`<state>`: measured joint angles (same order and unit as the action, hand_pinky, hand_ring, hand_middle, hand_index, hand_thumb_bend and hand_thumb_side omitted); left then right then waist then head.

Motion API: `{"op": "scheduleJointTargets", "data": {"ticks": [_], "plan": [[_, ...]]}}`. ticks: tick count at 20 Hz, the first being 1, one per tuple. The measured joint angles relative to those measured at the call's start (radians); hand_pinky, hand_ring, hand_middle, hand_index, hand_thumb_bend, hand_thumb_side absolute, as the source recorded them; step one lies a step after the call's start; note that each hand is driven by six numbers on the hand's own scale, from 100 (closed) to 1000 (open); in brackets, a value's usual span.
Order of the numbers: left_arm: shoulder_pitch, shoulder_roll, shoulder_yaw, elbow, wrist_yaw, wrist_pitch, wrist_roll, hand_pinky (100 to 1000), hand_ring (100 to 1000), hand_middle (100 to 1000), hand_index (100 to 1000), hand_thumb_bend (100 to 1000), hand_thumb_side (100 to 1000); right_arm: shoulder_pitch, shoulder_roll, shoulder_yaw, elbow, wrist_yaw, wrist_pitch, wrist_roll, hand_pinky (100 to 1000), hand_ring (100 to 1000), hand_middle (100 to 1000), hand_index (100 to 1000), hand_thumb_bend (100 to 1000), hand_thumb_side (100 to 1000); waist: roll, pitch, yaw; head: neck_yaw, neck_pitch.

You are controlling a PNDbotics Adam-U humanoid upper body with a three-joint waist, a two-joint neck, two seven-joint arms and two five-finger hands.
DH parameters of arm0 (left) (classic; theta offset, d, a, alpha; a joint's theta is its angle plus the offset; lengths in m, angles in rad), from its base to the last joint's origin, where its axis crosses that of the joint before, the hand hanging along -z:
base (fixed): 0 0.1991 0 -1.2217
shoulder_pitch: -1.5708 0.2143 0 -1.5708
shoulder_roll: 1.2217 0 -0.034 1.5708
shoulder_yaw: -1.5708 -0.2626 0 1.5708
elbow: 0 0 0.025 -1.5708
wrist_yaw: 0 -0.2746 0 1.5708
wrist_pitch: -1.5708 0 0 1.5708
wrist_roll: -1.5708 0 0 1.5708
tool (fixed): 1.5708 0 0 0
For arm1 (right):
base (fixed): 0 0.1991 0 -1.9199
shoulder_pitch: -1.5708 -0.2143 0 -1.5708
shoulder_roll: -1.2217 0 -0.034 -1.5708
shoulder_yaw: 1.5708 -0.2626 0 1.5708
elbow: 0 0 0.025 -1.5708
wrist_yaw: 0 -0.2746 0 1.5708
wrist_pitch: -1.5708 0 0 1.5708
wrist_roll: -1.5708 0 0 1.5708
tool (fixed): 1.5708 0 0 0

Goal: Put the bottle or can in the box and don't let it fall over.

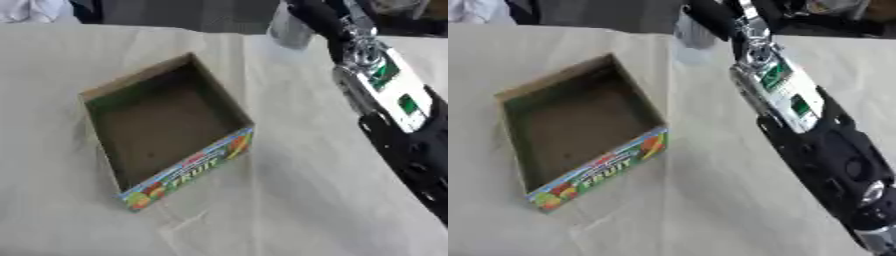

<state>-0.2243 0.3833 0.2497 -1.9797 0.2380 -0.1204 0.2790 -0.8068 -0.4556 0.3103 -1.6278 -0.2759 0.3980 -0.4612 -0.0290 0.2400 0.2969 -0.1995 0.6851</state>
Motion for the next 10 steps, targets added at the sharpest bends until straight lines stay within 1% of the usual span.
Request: {"op": "scheduleJointTargets", "data": {"ticks": [6, 10], "plan": [[-0.033, 0.008, -0.003, 0.000, 0.001, -0.036, 0.000, 1000, 678, 729, 754, 533, 307, -0.032, 0.053, 0.033, 0.076, 0.009, -0.006, -0.023, 1000, 1000, 1000, 310, 100, 470, -0.003, 0.000, 0.042, -0.024, 0.007], [-0.045, 0.012, -0.007, -0.001, 0.005, -0.053, 0.002, 1000, 680, 728, 753, 535, 303, -0.052, 0.070, 0.048, 0.104, 0.007, -0.007, -0.033, 1000, 1000, 1000, 310, 100, 470, -0.005, -0.010, 0.078, -0.042, 0.007]]}}
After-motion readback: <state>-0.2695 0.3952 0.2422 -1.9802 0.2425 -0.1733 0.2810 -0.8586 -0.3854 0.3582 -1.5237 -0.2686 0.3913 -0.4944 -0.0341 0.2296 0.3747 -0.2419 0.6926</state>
